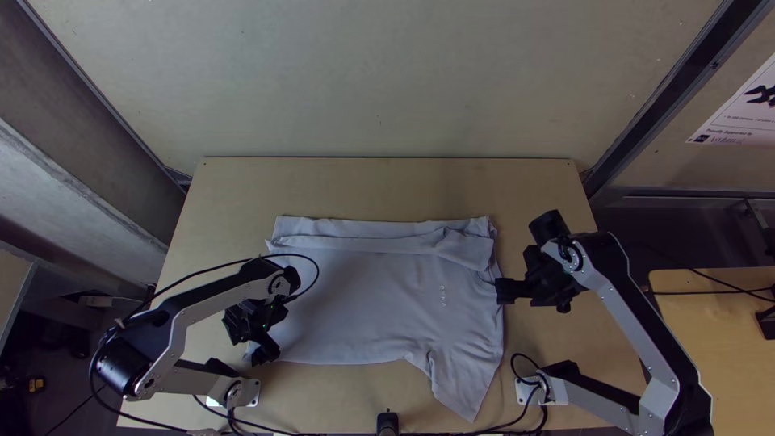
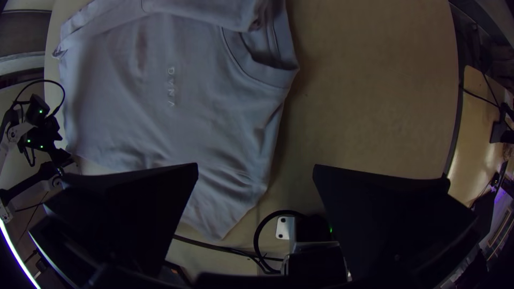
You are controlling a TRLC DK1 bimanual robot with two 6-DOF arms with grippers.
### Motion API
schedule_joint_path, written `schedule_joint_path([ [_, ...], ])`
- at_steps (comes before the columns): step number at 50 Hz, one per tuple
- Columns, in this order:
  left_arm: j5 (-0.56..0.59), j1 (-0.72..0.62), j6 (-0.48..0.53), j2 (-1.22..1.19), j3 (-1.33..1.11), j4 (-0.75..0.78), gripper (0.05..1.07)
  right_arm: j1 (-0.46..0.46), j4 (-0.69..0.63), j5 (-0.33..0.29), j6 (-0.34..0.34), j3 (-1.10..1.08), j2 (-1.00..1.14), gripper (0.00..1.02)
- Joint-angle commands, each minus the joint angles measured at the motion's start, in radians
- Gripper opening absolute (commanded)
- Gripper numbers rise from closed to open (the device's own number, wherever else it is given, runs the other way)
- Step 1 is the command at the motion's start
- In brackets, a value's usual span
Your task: Fold the t-shirt
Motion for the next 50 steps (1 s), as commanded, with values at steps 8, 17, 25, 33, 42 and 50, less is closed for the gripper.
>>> schedule_joint_path([
  [8,0.018,-0.047,-0.013,0.058,-0.013,0.036,0.33,0.027,-0.003,-0.023,-0.008,-0.11,-0.004,0.98],
  [17,0.095,-0.039,-0.018,0.097,-0.004,0.073,0.08,0.099,-0.024,-0.032,0.035,-0.217,-0.001,0.98],
  [25,0.097,-0.03,-0.021,0.084,0.002,0.092,0.08,0.172,-0.032,-0.084,0.097,-0.271,-0.012,0.98],
  [33,0.095,-0.003,-0.018,0.051,0.024,0.076,0.08,0.252,-0.032,-0.116,0.153,-0.338,0.003,0.98],
  [42,0.095,0.011,-0.011,0.028,0.025,0.064,0.08,0.353,-0.03,-0.156,0.171,-0.366,0.056,0.97],
  [50,0.095,0.013,-0.011,0.015,0.024,0.064,0.08,0.393,-0.009,-0.189,0.168,-0.373,0.109,0.97],
])
